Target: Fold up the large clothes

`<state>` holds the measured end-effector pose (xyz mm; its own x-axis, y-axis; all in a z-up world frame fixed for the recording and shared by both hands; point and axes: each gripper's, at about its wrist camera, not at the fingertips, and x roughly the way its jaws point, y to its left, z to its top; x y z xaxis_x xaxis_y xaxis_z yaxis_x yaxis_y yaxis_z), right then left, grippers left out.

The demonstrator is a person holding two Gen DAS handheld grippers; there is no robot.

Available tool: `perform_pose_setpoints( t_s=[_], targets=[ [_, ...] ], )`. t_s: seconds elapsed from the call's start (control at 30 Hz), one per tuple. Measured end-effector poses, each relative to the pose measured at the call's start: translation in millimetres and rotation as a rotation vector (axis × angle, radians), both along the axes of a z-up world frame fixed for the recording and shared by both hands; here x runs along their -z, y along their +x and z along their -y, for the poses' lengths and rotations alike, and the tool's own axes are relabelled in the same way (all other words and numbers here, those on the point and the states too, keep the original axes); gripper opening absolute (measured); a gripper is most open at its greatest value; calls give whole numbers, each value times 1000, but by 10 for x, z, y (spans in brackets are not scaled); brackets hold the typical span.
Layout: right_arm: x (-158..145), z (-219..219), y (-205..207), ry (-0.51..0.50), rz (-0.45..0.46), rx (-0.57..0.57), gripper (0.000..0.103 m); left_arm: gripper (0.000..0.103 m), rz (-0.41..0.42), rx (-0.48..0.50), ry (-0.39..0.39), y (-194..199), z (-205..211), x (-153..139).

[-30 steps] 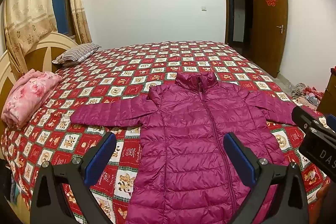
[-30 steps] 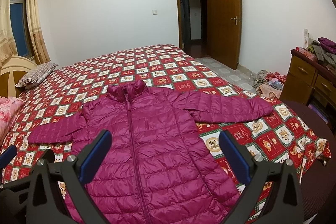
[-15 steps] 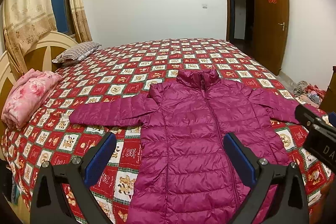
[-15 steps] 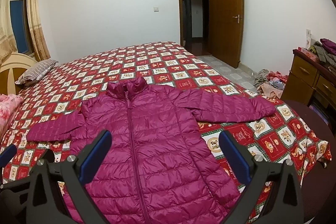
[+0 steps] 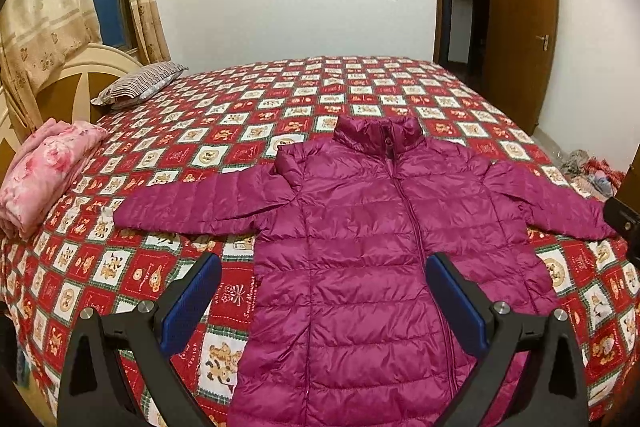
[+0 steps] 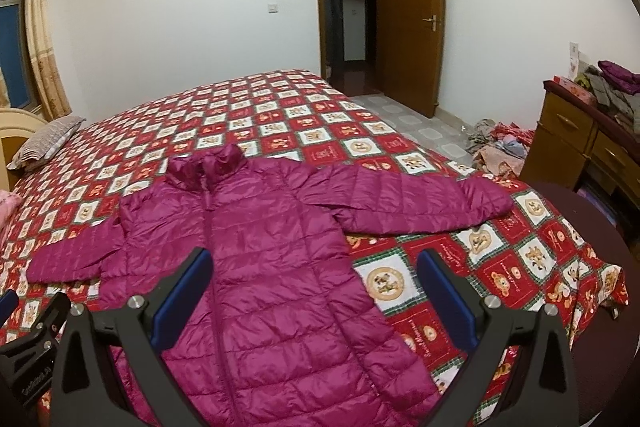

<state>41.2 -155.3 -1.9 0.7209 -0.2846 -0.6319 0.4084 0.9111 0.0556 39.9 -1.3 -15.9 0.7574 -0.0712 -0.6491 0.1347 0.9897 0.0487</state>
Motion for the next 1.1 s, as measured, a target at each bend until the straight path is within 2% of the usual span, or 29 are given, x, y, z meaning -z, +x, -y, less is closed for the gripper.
perform_pose_setpoints(
  t_s=[0.33,0.9,1.1],
  targets=[
    [105,332,62,37,-45,66,103,102,-26,26,43,103,219,91],
    [125,357,98,27,-40,61,103,102,-37,1,129,188,353,119],
    [293,783,167,-4,-80,132,103,102,-52,-24,149,309,307,185]
  ],
)
